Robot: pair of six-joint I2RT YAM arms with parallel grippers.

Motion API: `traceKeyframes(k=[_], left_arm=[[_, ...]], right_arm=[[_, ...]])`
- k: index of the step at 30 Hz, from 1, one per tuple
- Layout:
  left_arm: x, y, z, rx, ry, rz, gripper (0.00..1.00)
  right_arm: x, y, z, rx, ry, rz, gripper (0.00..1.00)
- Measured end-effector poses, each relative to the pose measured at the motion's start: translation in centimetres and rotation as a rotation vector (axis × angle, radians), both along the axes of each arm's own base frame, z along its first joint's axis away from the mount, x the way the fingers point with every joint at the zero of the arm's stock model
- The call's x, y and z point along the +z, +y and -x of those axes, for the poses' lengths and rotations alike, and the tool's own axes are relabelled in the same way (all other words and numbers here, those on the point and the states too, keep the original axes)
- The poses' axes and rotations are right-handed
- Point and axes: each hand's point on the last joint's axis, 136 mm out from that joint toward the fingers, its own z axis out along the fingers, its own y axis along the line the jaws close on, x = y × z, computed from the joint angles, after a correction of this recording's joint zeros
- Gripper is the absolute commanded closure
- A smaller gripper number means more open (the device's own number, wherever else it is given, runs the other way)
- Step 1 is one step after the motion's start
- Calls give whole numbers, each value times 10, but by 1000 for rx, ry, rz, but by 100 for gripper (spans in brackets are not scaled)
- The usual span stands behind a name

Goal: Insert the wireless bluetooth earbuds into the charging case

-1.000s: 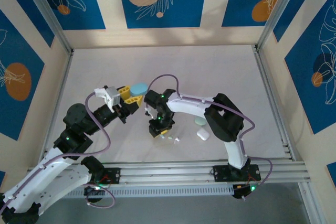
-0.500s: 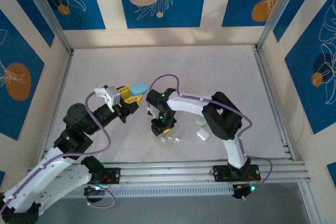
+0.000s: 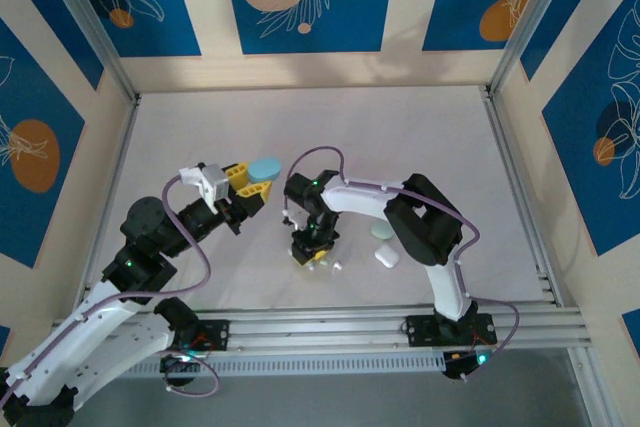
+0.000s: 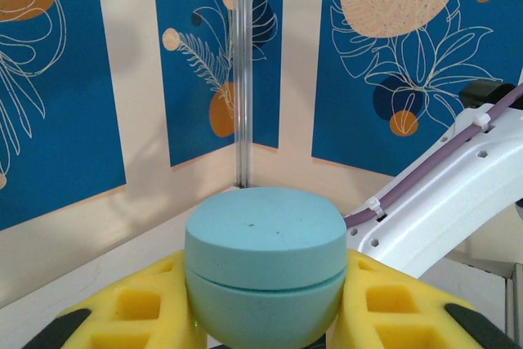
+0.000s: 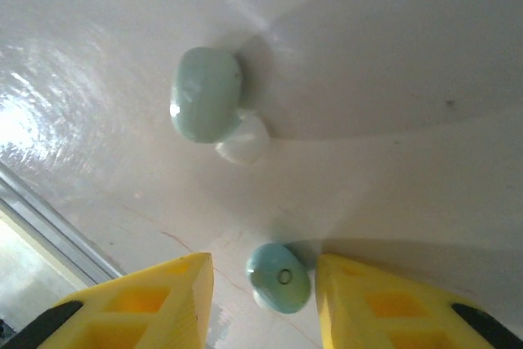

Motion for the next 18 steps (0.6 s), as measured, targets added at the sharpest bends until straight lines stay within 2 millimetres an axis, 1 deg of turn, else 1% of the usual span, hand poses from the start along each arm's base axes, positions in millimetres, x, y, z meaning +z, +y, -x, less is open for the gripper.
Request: traceKeyframes(k=[7,18], left_arm=[[0,0,0,0,0,0,69],[0,0,0,0,0,0,69]], right_arm=[[-3,-1,10,12,25,4,62],[-3,1,9,-13,28,5,67]])
